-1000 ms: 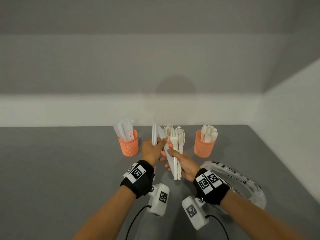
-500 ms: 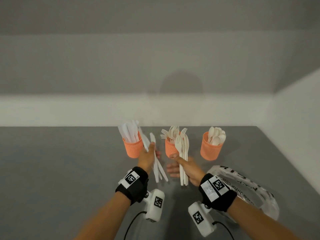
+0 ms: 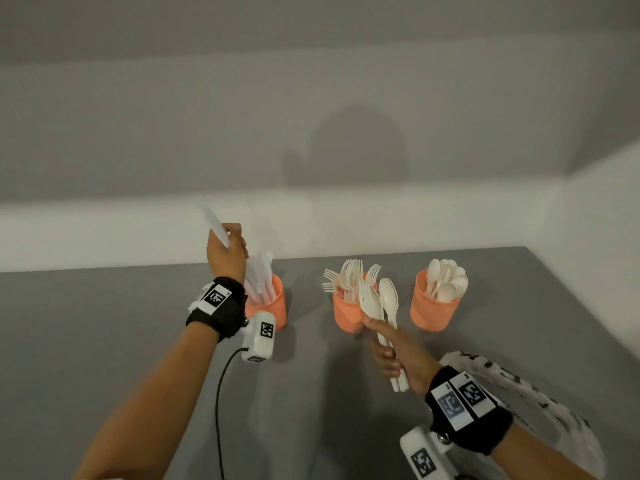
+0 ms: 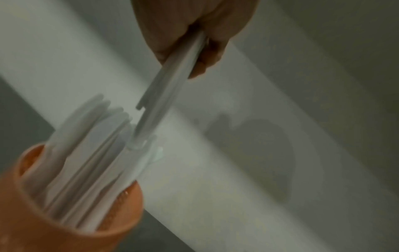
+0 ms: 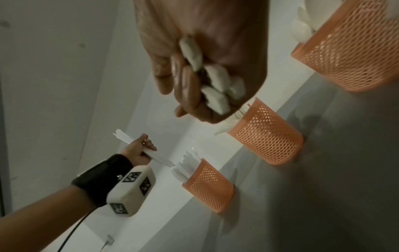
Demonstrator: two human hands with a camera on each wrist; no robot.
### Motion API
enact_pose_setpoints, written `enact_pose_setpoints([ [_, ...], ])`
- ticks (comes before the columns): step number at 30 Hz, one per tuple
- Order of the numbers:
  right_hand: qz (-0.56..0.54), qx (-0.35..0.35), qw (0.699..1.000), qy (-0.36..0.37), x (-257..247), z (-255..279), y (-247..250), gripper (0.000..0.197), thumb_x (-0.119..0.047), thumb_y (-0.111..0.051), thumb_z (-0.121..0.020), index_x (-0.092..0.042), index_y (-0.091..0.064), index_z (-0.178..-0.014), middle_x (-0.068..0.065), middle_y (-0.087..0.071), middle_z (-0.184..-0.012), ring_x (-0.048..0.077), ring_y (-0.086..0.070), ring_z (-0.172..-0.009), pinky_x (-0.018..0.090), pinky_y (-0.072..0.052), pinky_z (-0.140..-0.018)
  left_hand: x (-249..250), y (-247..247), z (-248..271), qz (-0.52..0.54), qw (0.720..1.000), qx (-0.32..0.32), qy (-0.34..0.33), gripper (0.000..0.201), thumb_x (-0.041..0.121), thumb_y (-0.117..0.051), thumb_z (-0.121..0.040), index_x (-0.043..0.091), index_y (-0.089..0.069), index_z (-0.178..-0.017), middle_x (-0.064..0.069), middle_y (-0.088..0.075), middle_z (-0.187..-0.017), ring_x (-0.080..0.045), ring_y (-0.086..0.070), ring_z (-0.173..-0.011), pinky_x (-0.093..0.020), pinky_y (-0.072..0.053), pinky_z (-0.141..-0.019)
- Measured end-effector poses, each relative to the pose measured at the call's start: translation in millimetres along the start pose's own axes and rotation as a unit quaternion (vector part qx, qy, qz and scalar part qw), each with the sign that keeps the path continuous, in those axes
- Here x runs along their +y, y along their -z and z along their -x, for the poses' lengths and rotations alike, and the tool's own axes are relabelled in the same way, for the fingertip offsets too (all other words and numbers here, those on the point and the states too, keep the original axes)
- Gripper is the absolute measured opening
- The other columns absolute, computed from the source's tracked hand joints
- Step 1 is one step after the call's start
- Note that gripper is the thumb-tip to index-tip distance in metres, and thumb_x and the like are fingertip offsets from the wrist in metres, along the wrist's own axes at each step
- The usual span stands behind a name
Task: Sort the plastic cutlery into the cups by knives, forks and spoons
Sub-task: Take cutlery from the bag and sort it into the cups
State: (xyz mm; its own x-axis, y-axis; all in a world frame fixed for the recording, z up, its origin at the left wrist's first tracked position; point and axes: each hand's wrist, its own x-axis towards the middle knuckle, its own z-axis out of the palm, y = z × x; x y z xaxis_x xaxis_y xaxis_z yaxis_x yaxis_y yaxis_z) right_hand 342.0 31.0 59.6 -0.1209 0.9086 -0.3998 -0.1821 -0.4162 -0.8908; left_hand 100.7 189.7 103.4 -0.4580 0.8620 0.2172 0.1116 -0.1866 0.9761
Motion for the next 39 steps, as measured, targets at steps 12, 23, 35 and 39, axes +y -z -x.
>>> enact_pose_setpoints([
  [12, 0.017, 0.026, 0.999, -0.007, 11.1, -12.5, 12.9, 0.021, -0.03, -0.05, -0.094, -0.014, -0.062, -0.092, -0.006, -0.028, -0.045, 0.004, -0.022, -0.033, 0.016, -0.019, -0.034, -81.8, -14.5, 4.6, -0.147, 0.986, -0.082, -0.016, 0.025, 0.016, -0.063, -0.084, 0.019, -0.052, -0.106, -0.01, -0.059, -0.098, -0.022, -0.058, -0.091, -0.037, -0.047, -0.087],
  [23, -0.023, -0.019, 1.0, 0.002, 6.5, -12.9, -1.7, 0.022, -0.028, -0.046, -0.096, -0.019, -0.063, -0.084, -0.006, -0.028, -0.043, 0.003, -0.022, -0.032, 0.015, -0.019, -0.034, -72.8, -6.2, 8.7, -0.412, 0.853, -0.139, -0.29, 0.039, 0.027, -0.042, -0.091, -0.001, -0.067, -0.101, -0.023, -0.061, -0.112, -0.044, -0.052, -0.112, -0.051, -0.045, -0.094],
  [35, 0.094, 0.048, 0.991, 0.078, 14.2, -2.2, -27.6, 0.022, -0.019, -0.041, -0.099, -0.018, -0.053, -0.081, -0.002, -0.036, -0.051, 0.006, -0.032, -0.035, 0.017, -0.026, -0.035, -10.2, -35.4, 176.7, -0.117, 0.95, -0.288, 0.002, 0.022, 0.035, -0.067, -0.082, 0.014, -0.062, -0.078, -0.007, -0.065, -0.069, -0.016, -0.057, -0.06, -0.024, -0.044, -0.059],
  [39, 0.078, 0.036, 0.993, 0.078, 17.9, 7.2, -29.1, 0.029, -0.024, -0.038, -0.1, -0.014, -0.048, -0.074, 0.0, -0.039, -0.055, 0.005, -0.034, -0.035, 0.017, -0.028, -0.036, -7.8, -36.3, 183.7, -0.118, 0.955, -0.272, -0.003, 0.03, 0.021, -0.054, -0.092, 0.017, -0.05, -0.063, 0.003, -0.051, -0.057, -0.001, -0.048, -0.049, -0.01, -0.037, -0.049],
])
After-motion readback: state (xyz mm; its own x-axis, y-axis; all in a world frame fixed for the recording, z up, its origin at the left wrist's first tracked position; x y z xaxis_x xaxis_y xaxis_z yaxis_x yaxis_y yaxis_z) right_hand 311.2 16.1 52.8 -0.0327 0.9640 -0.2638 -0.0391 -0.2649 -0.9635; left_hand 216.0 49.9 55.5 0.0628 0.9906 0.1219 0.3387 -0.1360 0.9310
